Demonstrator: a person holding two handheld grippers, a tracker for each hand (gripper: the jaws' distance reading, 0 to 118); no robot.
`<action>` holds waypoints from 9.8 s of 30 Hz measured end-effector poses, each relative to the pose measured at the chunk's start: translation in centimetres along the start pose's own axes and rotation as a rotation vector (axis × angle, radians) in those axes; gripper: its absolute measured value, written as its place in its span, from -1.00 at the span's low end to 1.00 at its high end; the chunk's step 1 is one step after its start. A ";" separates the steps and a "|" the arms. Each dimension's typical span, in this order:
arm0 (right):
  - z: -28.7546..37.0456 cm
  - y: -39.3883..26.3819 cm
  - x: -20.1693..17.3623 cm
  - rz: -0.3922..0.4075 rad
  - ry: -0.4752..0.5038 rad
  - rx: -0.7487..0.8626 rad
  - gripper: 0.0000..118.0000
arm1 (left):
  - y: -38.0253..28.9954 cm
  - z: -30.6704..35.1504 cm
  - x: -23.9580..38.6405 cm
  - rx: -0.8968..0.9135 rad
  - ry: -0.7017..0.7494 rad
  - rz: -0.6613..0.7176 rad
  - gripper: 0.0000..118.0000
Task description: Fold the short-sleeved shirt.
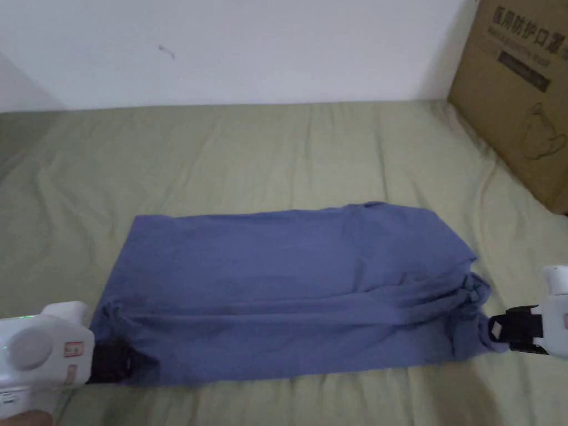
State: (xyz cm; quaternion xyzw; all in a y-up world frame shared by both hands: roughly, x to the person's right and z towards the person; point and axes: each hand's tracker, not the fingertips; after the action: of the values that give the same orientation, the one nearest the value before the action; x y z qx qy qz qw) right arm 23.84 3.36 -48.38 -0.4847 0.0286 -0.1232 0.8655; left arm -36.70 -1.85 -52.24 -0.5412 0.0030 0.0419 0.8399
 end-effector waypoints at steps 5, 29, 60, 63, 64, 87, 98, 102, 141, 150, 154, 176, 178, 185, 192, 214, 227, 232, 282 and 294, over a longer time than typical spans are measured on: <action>-1.6 1.3 2.8 -0.075 -0.035 0.015 -0.38 | -0.3 4.1 0.8 0.057 -0.112 0.006 -0.91; -3.5 4.1 3.7 -0.091 -0.001 -0.158 -0.91 | 0.4 6.0 -0.6 0.072 -0.099 0.059 -0.91; 7.3 -2.0 -3.8 0.112 -0.142 -0.001 0.64 | -7.9 15.3 0.7 0.225 -0.061 0.004 0.93; 6.4 -0.6 -5.8 0.154 -0.083 0.016 -0.91 | -6.3 15.0 2.2 0.225 -0.074 -0.065 -0.65; 6.2 -0.2 -6.5 0.176 -0.069 0.053 -1.00 | -5.7 14.8 2.6 0.228 -0.076 -0.071 -1.00; -4.5 5.4 -4.8 0.140 -0.046 -0.089 -1.00 | 12.2 -5.8 -1.2 -0.052 -0.096 -0.072 0.88; -10.3 15.7 -3.6 0.084 0.012 -0.067 -0.75 | 12.2 0.5 -0.3 0.039 -0.156 -0.137 -0.96; -14.3 18.3 -3.4 0.043 -0.082 -0.096 0.86 | 12.0 2.2 -0.5 0.049 -0.180 -0.106 -0.96; 4.9 -5.3 4.3 -0.043 0.073 -0.134 -0.98 | -9.5 8.8 -4.7 -0.059 -0.325 0.001 -0.95; 3.9 -7.7 2.3 0.173 -0.160 -0.167 0.61 | -11.4 8.3 -4.8 -0.044 -0.342 0.100 0.96; 7.3 -6.9 -1.4 0.180 -0.181 0.007 0.61 | -10.4 12.1 -1.9 0.159 -0.238 0.035 0.93; 3.7 -10.1 -11.7 0.209 -0.132 0.118 -1.00 | -11.1 12.5 1.9 0.257 -0.190 0.081 -1.00; 3.9 -10.0 -11.9 0.235 -0.129 0.102 -1.00 | -10.3 11.9 -2.4 0.206 -0.447 0.185 -0.79; 3.0 -10.2 -12.0 0.273 -0.137 0.056 -1.00 | -11.4 7.3 -11.1 0.133 -0.752 0.395 1.00; 2.6 -8.7 -12.3 0.253 -0.123 0.016 -1.00 | -13.0 -0.3 -10.9 -0.018 -0.968 0.531 1.00; 3.0 -7.6 -13.5 0.155 -0.023 0.009 -1.00 | -8.6 4.9 -5.9 0.070 -0.445 0.172 -0.88; 4.3 -8.9 -11.8 0.150 0.021 0.015 -1.00 | -7.0 10.5 4.4 0.104 -0.385 0.095 -0.88; 5.1 -9.1 -11.8 0.195 0.024 0.026 -1.00 | -6.2 6.2 11.5 -0.025 -0.529 0.128 -0.59; 4.0 -9.5 -11.6 0.201 0.063 0.019 -1.00 | -10.7 8.9 -1.7 0.061 -0.790 0.321 -0.99; 3.8 -8.7 -11.4 0.199 0.042 -0.013 -1.00 | -10.5 -0.3 -3.4 -0.101 -0.967 0.390 1.00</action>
State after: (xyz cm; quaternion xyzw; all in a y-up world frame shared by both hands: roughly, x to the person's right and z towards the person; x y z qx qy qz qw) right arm 11.79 4.94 -39.78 -0.4824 0.0952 -0.0466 0.8695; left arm -39.33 -6.64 -42.61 -0.4891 -0.2863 0.4427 0.6949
